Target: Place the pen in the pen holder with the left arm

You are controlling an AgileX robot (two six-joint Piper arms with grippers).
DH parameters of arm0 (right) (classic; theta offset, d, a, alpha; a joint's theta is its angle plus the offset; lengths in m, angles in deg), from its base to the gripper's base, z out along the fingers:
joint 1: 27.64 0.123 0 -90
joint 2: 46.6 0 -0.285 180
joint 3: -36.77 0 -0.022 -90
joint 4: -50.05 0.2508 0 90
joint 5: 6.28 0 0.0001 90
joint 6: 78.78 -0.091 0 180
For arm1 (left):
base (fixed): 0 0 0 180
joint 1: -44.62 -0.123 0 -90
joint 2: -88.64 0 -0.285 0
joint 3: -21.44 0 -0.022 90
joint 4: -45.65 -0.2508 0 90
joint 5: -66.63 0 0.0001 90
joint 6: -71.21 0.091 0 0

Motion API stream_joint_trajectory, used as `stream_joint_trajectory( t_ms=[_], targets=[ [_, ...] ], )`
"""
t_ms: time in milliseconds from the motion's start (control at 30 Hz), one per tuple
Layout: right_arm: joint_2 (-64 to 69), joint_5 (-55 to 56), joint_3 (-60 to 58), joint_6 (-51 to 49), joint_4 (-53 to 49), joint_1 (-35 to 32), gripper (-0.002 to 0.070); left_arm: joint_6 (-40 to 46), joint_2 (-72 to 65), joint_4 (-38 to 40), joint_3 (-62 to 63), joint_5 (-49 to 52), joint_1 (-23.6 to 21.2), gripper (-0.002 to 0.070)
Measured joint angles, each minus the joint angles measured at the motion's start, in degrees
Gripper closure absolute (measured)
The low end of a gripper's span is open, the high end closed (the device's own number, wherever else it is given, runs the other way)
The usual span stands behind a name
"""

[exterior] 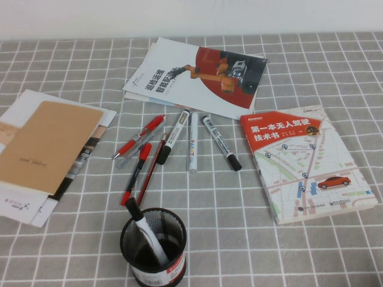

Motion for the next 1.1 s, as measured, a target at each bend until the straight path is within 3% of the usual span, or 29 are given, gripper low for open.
stream_joint_trajectory(
  t_ms=[1100],
  targets=[
    [0.00,0.00,0.00,0.00,0.00,0.00,0.0691,0.14,0.14,-1.84,0.00,3.02,0.00,0.0675]
  ],
)
